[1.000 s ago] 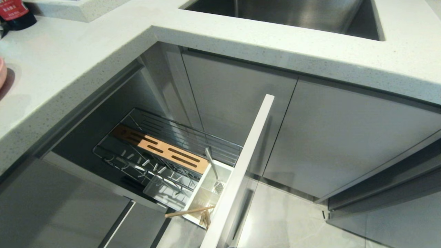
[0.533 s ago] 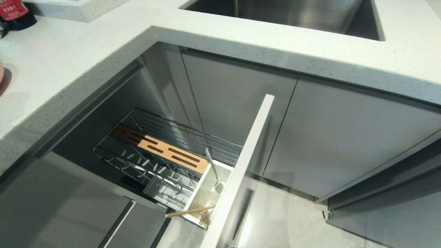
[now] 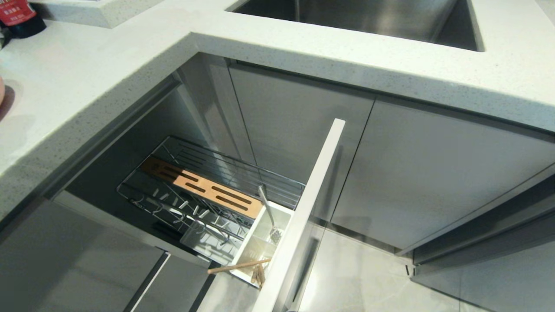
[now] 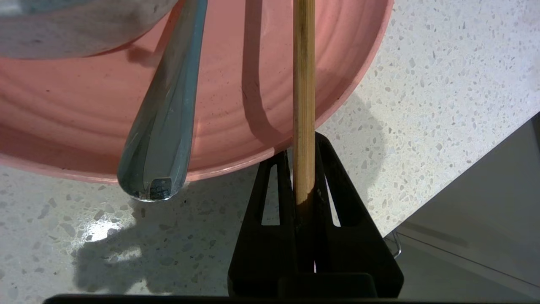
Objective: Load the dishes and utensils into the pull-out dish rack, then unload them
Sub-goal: Take the chopsticks out of the cupboard
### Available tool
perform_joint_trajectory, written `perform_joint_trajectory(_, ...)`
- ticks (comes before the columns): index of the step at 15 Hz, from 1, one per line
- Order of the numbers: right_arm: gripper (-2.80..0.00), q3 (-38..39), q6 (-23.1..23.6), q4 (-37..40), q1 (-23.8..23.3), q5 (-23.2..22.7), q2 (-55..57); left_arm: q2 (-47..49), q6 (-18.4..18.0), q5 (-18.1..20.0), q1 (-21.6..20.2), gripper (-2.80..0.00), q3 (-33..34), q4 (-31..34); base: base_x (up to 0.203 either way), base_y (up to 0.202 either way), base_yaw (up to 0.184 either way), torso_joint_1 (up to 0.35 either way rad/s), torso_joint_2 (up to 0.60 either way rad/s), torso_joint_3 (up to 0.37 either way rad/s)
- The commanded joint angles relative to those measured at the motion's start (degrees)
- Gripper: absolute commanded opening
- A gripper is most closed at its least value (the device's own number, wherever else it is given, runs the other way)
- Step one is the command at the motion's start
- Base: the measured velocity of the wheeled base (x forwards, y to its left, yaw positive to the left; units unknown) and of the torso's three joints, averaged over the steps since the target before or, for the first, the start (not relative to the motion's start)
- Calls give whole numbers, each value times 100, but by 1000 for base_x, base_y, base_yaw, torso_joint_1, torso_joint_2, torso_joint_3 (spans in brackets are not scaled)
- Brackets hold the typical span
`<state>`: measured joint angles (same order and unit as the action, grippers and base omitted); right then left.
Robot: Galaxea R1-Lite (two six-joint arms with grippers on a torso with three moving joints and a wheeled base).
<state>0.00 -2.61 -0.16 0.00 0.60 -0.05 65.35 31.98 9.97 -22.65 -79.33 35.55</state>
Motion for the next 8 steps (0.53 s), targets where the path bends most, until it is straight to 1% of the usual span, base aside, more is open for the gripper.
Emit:
perform_joint_trajectory(1,-280,0,-3,-2,0,2,5,4,19,5,-11,-280,31,22,0,0,0,0,0,0)
perform_joint_trajectory(8,-280,0,-3,-2,0,-1,5,-14,28,5,-11,-280,5,-30,0,0,0,0,0,0)
